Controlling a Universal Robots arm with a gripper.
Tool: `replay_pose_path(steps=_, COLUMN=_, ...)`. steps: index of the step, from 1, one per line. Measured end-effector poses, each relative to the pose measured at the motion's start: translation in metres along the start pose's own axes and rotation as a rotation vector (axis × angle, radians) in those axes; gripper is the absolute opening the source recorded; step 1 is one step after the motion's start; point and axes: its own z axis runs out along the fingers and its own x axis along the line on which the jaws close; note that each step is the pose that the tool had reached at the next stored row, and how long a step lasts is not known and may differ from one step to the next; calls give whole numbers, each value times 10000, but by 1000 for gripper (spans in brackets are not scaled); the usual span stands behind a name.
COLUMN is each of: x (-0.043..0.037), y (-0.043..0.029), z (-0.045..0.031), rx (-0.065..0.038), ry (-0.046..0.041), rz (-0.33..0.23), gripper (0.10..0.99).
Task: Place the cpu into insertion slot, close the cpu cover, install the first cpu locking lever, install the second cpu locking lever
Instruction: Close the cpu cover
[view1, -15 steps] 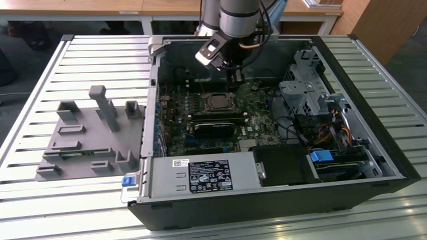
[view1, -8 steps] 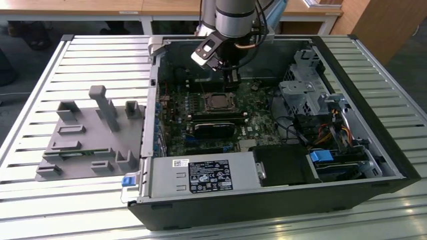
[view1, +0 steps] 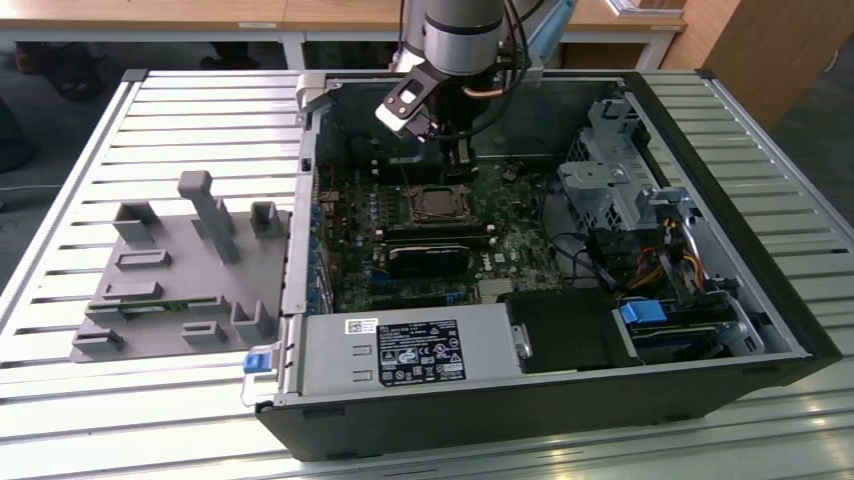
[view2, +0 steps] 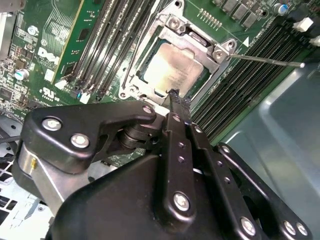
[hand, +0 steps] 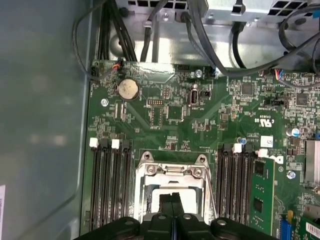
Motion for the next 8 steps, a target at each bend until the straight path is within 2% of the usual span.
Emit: replay_pose_path(steps=8, x=2, y=-62, z=-3, rx=0, ry=0, rz=0, gripper=106)
